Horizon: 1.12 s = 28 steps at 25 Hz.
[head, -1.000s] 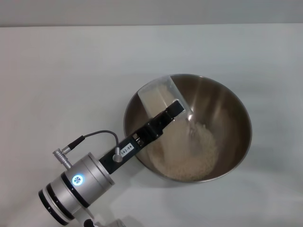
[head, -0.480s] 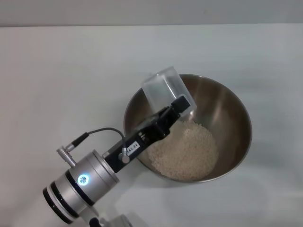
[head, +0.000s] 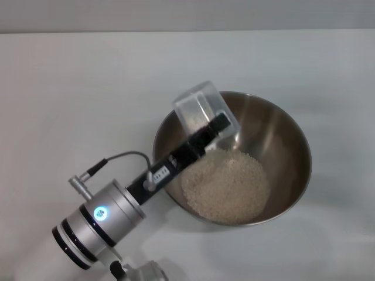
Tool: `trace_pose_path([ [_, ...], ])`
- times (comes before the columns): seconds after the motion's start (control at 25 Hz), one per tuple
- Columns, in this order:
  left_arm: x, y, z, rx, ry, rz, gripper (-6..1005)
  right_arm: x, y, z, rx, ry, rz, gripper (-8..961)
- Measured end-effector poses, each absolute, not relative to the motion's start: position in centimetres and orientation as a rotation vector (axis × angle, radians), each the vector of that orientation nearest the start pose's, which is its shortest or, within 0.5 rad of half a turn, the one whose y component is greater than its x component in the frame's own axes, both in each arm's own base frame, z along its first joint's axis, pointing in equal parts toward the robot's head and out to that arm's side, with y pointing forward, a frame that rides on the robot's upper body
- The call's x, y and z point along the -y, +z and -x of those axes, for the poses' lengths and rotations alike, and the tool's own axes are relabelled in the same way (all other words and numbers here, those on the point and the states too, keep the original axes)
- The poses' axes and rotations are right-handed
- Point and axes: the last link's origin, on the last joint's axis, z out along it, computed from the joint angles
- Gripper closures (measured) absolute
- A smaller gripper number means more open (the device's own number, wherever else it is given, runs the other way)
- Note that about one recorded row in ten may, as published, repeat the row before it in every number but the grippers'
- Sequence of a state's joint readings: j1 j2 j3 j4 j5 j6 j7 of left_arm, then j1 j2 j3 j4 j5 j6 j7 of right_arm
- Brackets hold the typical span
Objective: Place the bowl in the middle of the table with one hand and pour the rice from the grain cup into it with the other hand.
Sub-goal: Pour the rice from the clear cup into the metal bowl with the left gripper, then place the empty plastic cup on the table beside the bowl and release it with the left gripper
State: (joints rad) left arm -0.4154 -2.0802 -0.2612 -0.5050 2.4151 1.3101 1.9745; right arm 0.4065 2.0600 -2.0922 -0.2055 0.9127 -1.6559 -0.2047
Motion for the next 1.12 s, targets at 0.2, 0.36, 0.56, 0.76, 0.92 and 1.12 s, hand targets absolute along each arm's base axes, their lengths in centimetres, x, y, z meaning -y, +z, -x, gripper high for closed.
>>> trace_pose_path([
  [0.2, -25.6, -10.3, 19.0, -1.244, -0.065, 1.376, 946, -30.9, 6.9, -30.0, -0.003, 0.724, 1.136, 503],
  [0.36, -27.5, -7.1, 19.3, -0.626, -0.368, 1.534, 944, -30.9, 6.9, -30.1, -0.005, 0.723, 1.137, 503],
  [0.56, -28.8, -6.2, 21.3, -0.229, -0.520, 1.610, 942, -30.8, 6.8, -30.1, -0.007, 0.725, 1.139, 503],
  [0.76, -29.5, -7.3, 24.1, 0.123, -0.601, 1.733, 941, -30.7, 6.8, -30.1, -0.011, 0.727, 1.137, 503],
  [0.92, -29.9, -8.0, 25.7, 0.310, -0.624, 1.789, 939, -30.6, 6.7, -30.1, -0.014, 0.729, 1.137, 503],
  [1.12, -30.2, -8.4, 26.9, 0.431, -0.618, 1.821, 937, -30.5, 6.6, -30.1, -0.012, 0.732, 1.132, 503],
])
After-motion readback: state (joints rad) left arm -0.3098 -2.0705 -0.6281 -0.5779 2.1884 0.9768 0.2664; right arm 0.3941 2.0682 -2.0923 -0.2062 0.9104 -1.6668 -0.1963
